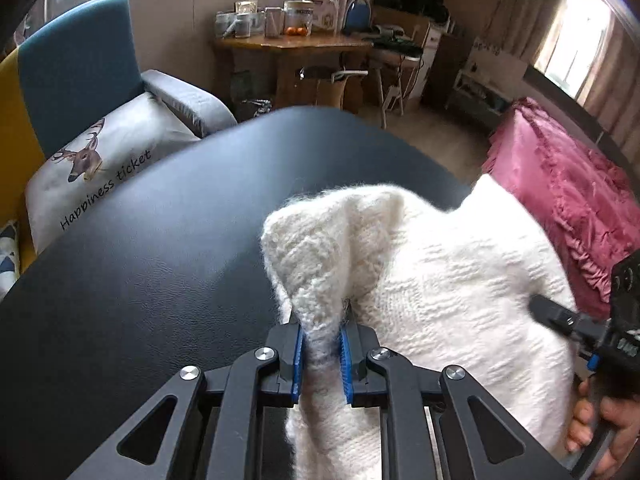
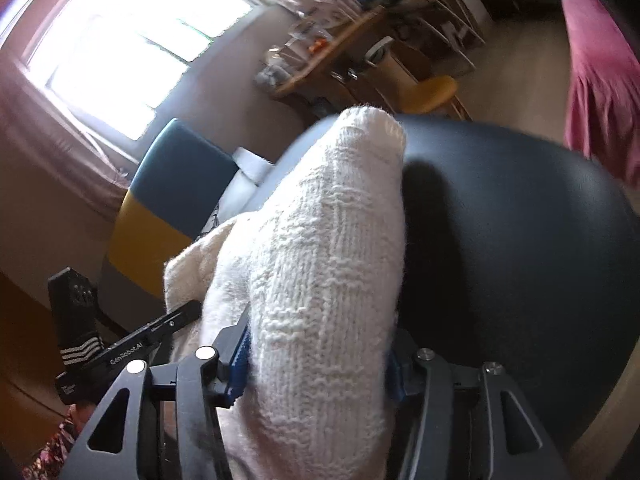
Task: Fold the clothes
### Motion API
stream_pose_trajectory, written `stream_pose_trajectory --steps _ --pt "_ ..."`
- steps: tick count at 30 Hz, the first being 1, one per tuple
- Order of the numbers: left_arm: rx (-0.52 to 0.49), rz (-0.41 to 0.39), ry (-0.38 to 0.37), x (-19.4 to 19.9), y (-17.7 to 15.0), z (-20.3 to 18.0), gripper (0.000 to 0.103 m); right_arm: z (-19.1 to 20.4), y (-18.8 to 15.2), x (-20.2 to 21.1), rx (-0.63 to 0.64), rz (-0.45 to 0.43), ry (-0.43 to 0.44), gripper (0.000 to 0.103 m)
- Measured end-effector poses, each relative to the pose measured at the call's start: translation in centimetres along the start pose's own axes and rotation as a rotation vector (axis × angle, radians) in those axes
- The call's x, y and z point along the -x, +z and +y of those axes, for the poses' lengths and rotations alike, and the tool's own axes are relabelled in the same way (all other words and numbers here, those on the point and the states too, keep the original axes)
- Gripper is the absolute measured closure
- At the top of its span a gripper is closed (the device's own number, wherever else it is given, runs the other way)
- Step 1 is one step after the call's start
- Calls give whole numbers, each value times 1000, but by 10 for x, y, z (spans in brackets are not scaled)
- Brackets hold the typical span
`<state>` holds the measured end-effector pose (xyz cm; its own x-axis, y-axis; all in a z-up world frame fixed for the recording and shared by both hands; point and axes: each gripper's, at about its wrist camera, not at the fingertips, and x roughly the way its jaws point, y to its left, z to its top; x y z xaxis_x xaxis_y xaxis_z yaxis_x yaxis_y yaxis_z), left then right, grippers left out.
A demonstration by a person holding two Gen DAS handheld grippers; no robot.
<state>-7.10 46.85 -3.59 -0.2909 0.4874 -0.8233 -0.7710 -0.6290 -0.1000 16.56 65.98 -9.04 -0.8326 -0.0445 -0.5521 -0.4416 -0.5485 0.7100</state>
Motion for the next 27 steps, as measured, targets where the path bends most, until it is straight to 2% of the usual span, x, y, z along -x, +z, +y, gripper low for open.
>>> stream_pose_trajectory --steps 5,7,8,11,12,13,15,16,18,19,20,22,24,27 --pt "-23 29 12 -5 2 -1 77 1 -9 -2 -54 -11 14 41" --pt "-4 43 5 -3 7 6 62 8 -10 7 -60 -21 -3 41" --pt "8 33 23 3 7 11 60 21 -8 11 -53 -40 -22 41" --pt "46 -78 114 36 1 15 62 48 -12 54 27 -141 -84 41" --pt "54 -122 138 49 -1 15 62 59 -15 70 74 -180 -98 46" --pt "32 -173 131 62 -6 7 62 71 -20 81 135 -199 -101 47" --pt "-52 -204 148 68 -19 -20 62 97 -28 84 260 -169 -130 52" --pt "-95 -218 155 71 -25 -33 62 107 -35 77 312 -140 -149 58" --pt "-159 -167 167 57 -39 -50 65 126 -48 63 415 -82 -186 66" --pt "-183 -140 176 49 -45 -57 73 134 -54 56 459 -52 -204 70" --pt "-205 -114 185 41 -52 -63 77 135 -60 47 476 -21 -219 71" --pt "-213 -90 215 32 -68 -62 78 135 -72 32 511 27 -262 72" --pt "-195 -104 220 34 -80 -57 77 137 -81 26 559 51 -322 75" --pt "-152 -114 214 29 -99 -44 71 122 -97 15 587 105 -401 78"
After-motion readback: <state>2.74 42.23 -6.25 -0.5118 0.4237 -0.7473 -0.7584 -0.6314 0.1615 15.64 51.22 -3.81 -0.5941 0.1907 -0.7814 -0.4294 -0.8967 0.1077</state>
